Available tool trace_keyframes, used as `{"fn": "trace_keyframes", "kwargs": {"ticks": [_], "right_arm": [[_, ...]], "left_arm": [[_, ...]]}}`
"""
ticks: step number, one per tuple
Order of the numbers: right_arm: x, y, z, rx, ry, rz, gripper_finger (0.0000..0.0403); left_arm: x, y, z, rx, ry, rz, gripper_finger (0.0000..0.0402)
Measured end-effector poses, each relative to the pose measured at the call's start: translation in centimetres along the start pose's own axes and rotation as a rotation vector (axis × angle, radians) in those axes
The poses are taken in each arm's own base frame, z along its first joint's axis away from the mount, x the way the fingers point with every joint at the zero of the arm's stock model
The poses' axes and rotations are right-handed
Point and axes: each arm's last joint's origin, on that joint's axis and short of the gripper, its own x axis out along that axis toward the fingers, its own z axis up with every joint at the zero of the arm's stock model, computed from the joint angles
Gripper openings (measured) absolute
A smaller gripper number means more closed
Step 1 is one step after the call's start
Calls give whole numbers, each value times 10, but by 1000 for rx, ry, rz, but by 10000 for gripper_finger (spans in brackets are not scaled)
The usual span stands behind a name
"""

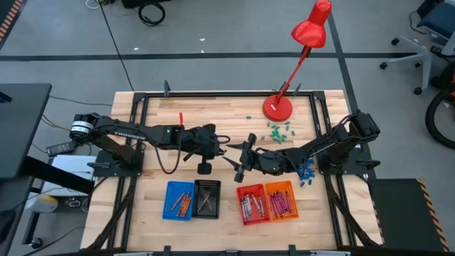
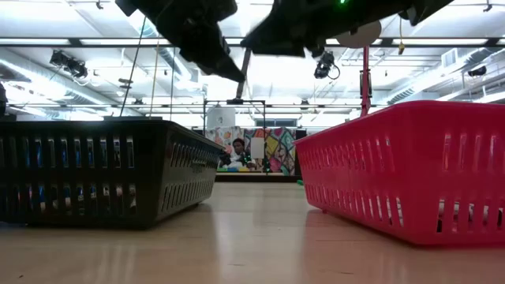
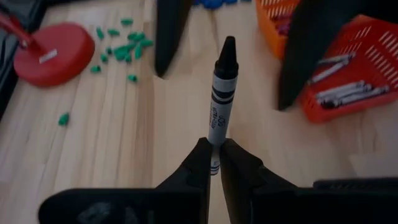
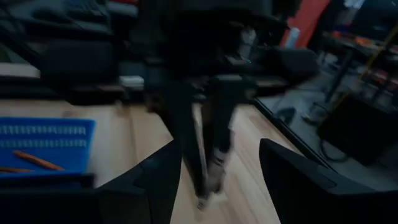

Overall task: Sort crayons
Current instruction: Put the black crayon into the red basket

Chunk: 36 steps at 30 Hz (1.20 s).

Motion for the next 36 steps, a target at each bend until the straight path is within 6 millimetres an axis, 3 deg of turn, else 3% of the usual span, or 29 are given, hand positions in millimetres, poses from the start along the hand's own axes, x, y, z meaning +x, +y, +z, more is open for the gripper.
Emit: {"fn": "trace_keyframes", "kwargs": {"ticks": [9, 19, 23, 31, 36], "right_arm": [[-3, 3, 6, -26, -42, -35, 195], [-7, 8, 8, -45, -59, -24, 67], [-7, 8, 7, -44, -55, -22, 35], [-7, 6, 6, -30, -38, -72, 42], [-16, 12, 4, 46, 28, -55, 43]], "left_arm": [[-1, -11, 10, 21, -95, -18, 29], [-2, -11, 13, 16, -128, -13, 39], [-2, -11, 14, 4, -132, -11, 59], [-1, -11, 10, 13, -88, -20, 127], [-1, -12, 0, 34, -5, -31, 138]]}}
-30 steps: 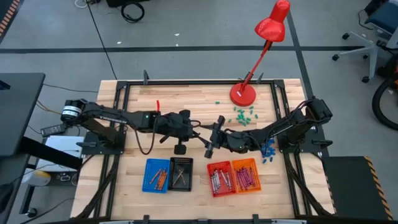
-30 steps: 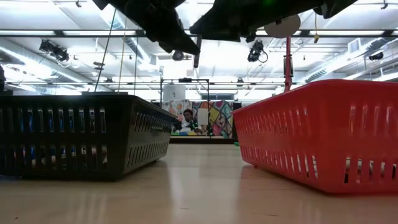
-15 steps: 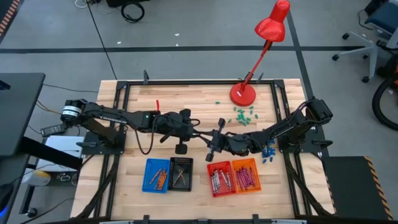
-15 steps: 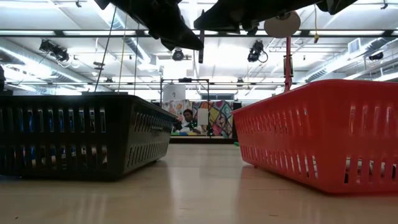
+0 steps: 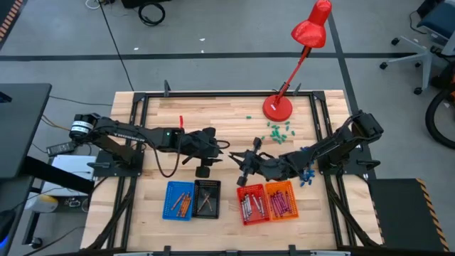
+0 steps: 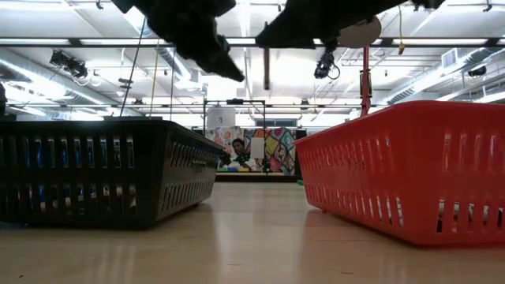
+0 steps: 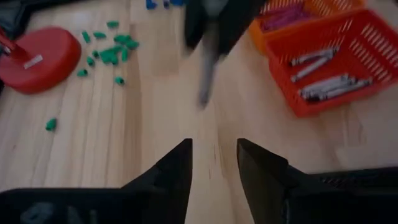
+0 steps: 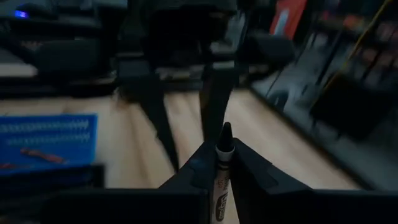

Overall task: Sort crayons
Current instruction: Put the black crayon into the red basket

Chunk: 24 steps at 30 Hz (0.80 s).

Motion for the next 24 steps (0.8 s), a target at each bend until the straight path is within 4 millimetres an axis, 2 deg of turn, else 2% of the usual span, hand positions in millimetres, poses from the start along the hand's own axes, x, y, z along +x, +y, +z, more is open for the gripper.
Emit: {"fn": "trace_keyframes", "kwargs": {"ticks": [5, 11, 17, 20, 24], "right_arm": [[-13, 1, 7, 117, 179, 33, 44], [-21, 13, 17, 350, 430, 202, 44], [-35, 38, 5, 553, 602, 316, 43], [-44, 43, -4, 604, 685, 266, 42], [-57, 49, -10, 687, 759, 220, 42]], "left_arm": [[4, -2, -20, 34, 60, 16, 138], [-1, 5, -34, 43, 13, 48, 139], [-19, 13, -44, 66, -63, 92, 139], [-31, 22, -43, 78, -126, 139, 139], [-44, 34, -48, 97, -118, 184, 139]]}}
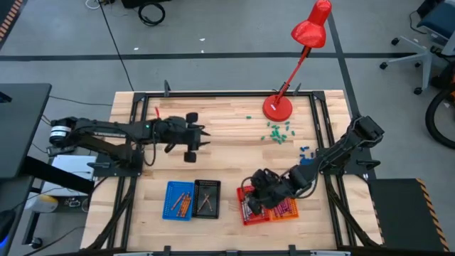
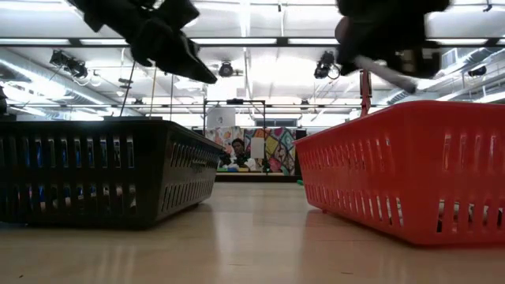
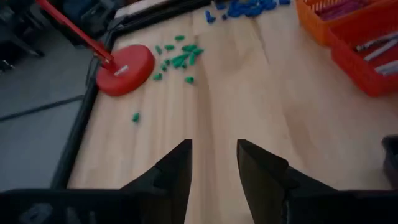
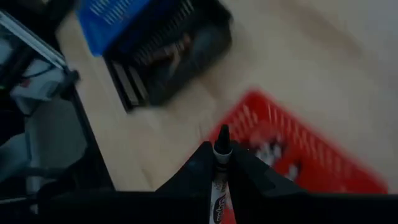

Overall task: Sort crayons
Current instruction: Put the black crayon into the red basket

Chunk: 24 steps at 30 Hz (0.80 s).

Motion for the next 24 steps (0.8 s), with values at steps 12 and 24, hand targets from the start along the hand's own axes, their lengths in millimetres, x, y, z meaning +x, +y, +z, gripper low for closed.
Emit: {"fn": "trace_keyframes", "kwargs": {"ticks": [12, 24], "right_arm": [[24, 15, -7, 95, 246, -278, 39], [44, 19, -7, 150, 354, -334, 50]], "left_arm": [[-26, 45, 6, -35, -143, 209, 139], [-35, 69, 2, -95, -172, 322, 139]]}}
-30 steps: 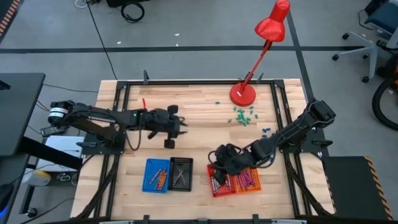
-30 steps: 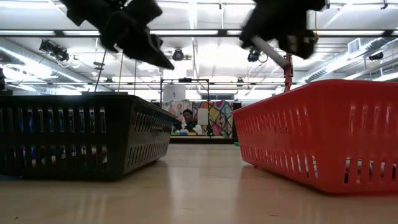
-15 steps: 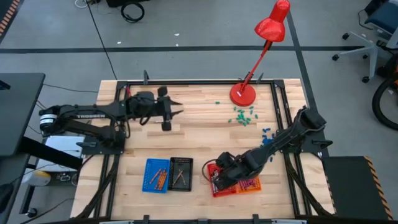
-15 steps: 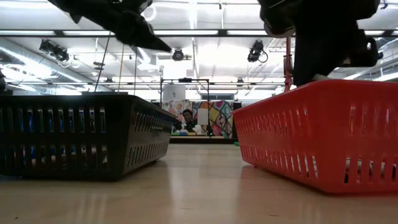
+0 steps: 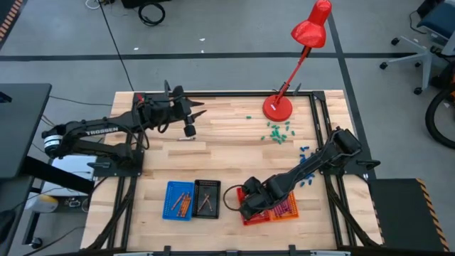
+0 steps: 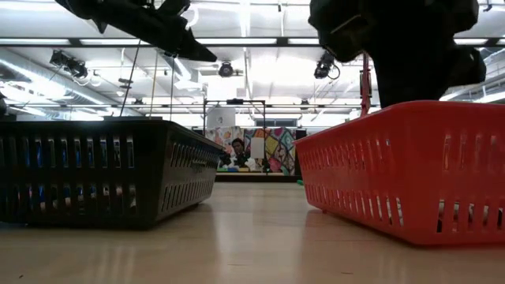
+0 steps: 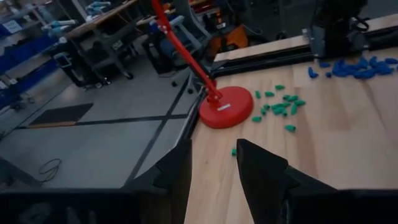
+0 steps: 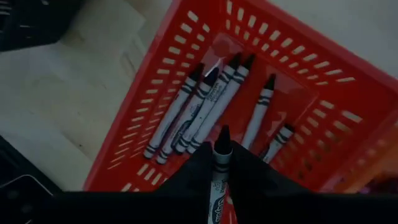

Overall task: Sort crayons
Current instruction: Put the black crayon into the red basket

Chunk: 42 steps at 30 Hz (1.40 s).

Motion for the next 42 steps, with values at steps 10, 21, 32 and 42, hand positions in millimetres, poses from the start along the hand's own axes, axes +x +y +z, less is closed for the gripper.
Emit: {"fn": "trace_keyframes", "kwargs": {"ticks": [10, 21, 32, 42], "right_arm": [[0, -3, 14, -73, 73, 20, 106], [-56, -17, 42, -289, -324, -18, 109], [-49, -18, 59, -497, -579, -194, 108], [4, -22, 56, -652, -783, 66, 107]], "left_arm": [[0, 2, 0, 12, -14, -20, 139], [9, -17, -29, 40, 175, -355, 139], [0, -17, -48, -238, 480, -187, 139], [9, -17, -60, -304, 586, -78, 131]]}}
